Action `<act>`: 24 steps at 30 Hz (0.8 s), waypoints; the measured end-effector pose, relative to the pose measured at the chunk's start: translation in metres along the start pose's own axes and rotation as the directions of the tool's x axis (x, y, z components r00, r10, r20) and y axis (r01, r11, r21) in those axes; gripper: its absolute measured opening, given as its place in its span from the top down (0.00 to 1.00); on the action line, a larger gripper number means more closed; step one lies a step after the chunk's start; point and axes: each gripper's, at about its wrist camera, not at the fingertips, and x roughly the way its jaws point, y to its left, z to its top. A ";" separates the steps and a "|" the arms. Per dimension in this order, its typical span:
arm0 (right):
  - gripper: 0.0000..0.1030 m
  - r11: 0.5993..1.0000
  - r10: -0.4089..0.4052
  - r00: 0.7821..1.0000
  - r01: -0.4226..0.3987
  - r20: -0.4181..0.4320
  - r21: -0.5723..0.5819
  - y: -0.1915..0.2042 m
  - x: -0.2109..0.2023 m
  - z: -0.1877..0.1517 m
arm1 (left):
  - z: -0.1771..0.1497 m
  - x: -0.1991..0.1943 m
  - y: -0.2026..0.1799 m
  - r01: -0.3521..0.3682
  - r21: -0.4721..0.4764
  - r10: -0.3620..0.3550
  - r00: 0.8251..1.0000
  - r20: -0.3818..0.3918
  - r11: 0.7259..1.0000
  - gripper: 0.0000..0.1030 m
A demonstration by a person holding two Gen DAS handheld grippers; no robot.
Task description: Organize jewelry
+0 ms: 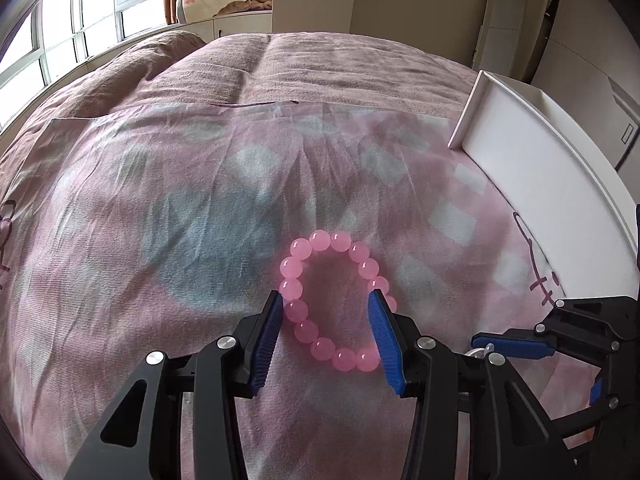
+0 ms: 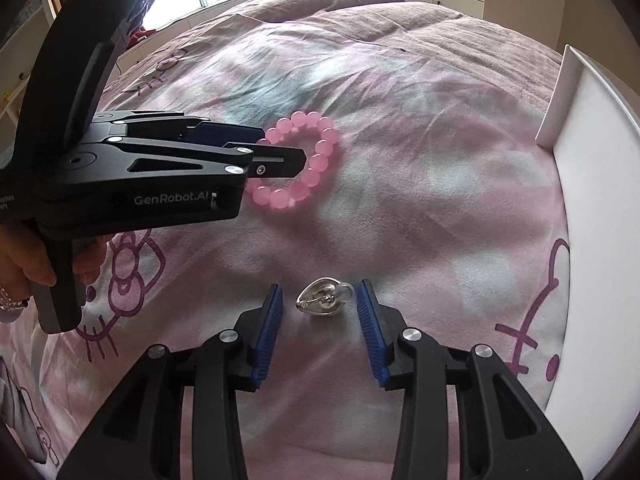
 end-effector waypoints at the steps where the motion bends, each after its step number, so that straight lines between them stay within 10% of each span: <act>1: 0.61 1.000 0.002 1.000 -0.002 0.002 -0.002 0.000 0.002 0.000 | -0.001 0.001 0.001 -0.003 0.007 0.003 1.000 0.001 1.000 0.60; 4: 0.61 1.000 0.011 1.000 -0.011 0.005 -0.003 0.001 0.004 0.002 | -0.002 0.002 0.008 -0.027 0.002 0.027 1.000 0.008 1.000 0.80; 24: 0.76 0.998 0.059 0.996 -0.058 0.067 -0.022 0.014 -0.047 0.010 | 0.015 -0.042 0.000 0.004 -0.030 -0.003 0.999 0.047 1.000 0.83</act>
